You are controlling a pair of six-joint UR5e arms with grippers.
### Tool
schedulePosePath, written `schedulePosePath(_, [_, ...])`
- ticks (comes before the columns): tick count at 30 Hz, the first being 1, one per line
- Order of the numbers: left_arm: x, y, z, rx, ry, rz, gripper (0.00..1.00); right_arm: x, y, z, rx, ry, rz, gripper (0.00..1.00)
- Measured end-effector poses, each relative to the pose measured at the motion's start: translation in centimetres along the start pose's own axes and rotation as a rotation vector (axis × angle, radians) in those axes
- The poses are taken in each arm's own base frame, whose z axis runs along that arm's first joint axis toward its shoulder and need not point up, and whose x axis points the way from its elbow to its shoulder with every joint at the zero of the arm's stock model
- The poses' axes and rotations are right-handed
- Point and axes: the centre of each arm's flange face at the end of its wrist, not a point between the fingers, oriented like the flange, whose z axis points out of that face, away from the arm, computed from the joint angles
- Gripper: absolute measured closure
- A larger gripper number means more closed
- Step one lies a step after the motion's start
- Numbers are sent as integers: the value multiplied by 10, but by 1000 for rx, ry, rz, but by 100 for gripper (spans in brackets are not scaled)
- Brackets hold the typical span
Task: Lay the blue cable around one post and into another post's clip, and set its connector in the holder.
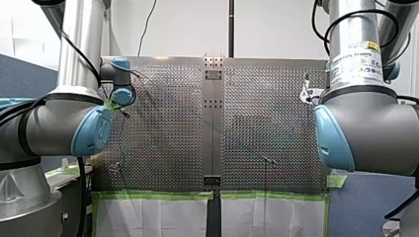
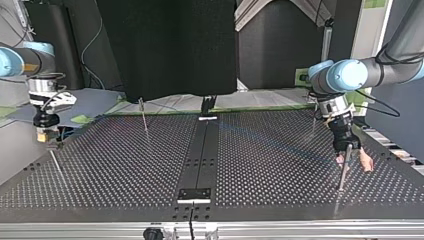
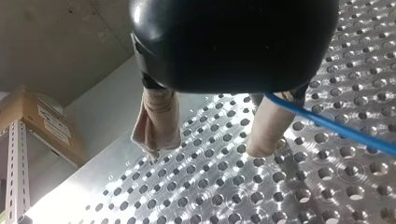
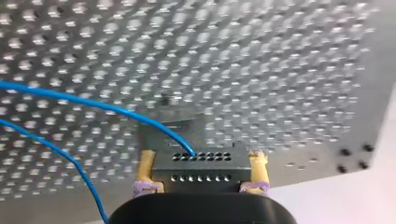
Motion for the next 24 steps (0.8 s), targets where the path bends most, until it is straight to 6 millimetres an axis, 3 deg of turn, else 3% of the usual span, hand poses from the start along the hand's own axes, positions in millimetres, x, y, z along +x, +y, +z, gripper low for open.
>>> schedulePosePath(8, [0,0,0,0,0,0,0,41,-3,-5,-2,56,-20,100])
schedulePosePath(12, [0,0,0,0,0,-1,0,53,-1,-8,-18,63,-29,100])
schedulePosePath(16, [0,0,0,0,0,-1,0,44,3,-8,-32,38,-42,100])
schedulePosePath(24, [0,0,0,0,-1,-2,0,7,8,-5,-39,-20,-51,100])
